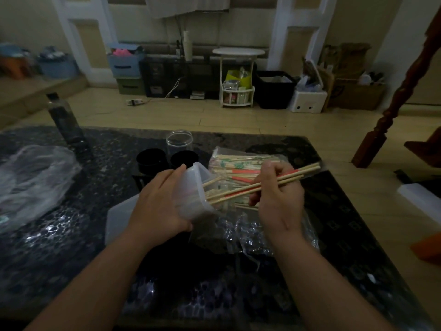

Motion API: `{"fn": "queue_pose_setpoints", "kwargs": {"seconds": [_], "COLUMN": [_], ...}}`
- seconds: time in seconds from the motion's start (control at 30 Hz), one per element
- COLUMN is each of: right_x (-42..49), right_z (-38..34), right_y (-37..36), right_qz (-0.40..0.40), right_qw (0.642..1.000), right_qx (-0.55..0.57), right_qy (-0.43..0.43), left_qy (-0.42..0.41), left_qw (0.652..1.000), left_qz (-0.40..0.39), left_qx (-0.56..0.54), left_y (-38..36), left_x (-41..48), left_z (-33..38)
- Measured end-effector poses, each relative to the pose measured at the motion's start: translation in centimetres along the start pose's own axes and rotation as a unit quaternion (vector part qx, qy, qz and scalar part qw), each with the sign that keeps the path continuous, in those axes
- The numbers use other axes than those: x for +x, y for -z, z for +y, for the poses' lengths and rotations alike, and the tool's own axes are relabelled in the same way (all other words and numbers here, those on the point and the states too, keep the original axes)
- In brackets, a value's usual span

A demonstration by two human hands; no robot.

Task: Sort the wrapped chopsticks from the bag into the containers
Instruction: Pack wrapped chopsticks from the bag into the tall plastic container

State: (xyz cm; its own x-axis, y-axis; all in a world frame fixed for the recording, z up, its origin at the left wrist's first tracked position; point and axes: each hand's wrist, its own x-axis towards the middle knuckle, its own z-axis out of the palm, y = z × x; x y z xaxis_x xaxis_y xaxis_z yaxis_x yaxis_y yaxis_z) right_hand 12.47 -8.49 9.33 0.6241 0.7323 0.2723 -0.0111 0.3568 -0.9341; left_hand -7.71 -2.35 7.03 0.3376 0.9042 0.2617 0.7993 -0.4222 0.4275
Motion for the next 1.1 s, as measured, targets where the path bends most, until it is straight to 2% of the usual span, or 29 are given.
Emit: {"fn": "queue_pose_setpoints", "kwargs": {"seconds": [0.1, 0.17, 0.2, 0.23, 0.3, 0.37, 0.4, 0.5, 0.53, 0.63, 0.7, 0.83, 0.97, 1.1], "right_x": [-0.2, 0.0, 0.2, 0.4, 0.9, 1.2, 1.2, 0.2, 0.1, 0.5, 0.7, -0.1, -0.3, 0.8], "right_z": [0.1, 0.2, 0.3, 0.3, 0.5, 1.0, 1.5, 1.9, 1.9, 1.6, 1.8, 2.7, 2.7, 2.0], "right_y": [-0.1, -0.1, 0.0, 0.1, 0.2, 0.4, 0.5, 0.1, 0.1, 0.0, 0.0, -0.2, -0.4, 0.4], "right_qz": [-0.066, -0.148, -0.173, -0.168, -0.087, -0.026, -0.038, -0.175, -0.186, -0.115, -0.115, -0.185, -0.26, -0.184], "right_qw": [0.996, 0.982, 0.975, 0.971, 0.97, 0.98, 0.983, 0.96, 0.956, 0.976, 0.98, 0.956, 0.925, 0.952], "right_qx": [-0.05, -0.079, -0.058, -0.016, 0.071, 0.047, -0.001, -0.083, -0.081, -0.045, -0.051, -0.205, -0.265, -0.236], "right_qy": [-0.02, -0.085, -0.127, -0.167, -0.216, -0.194, -0.178, -0.202, -0.212, -0.177, -0.157, -0.096, -0.078, -0.064], "left_qy": [-0.01, -0.018, -0.019, -0.018, -0.012, -0.008, -0.01, -0.016, -0.017, -0.017, -0.018, -0.016, -0.02, 0.002], "left_qw": [1.0, 1.0, 1.0, 1.0, 1.0, 1.0, 1.0, 1.0, 1.0, 1.0, 1.0, 1.0, 1.0, 1.0], "left_qz": [-0.001, -0.004, -0.004, -0.004, -0.003, -0.004, -0.004, -0.008, -0.01, -0.009, -0.005, -0.004, -0.004, -0.013], "left_qx": [0.001, 0.008, 0.011, 0.012, 0.011, 0.009, 0.008, 0.009, 0.009, 0.011, 0.008, 0.005, 0.009, 0.002], "left_y": [-0.1, -0.2, -0.2, -0.2, -0.2, -0.2, -0.2, -0.2, -0.2, -0.2, -0.2, -0.2, -0.3, 0.1], "left_x": [0.0, -0.1, -0.1, -0.1, -0.1, -0.1, -0.1, 0.0, 0.0, 0.0, 0.0, 0.0, -0.1, -0.1], "left_z": [0.1, 0.2, 0.2, 0.2, 0.1, 0.1, 0.1, 0.3, 0.3, 0.2, 0.1, 0.1, 0.3, 0.5]}}
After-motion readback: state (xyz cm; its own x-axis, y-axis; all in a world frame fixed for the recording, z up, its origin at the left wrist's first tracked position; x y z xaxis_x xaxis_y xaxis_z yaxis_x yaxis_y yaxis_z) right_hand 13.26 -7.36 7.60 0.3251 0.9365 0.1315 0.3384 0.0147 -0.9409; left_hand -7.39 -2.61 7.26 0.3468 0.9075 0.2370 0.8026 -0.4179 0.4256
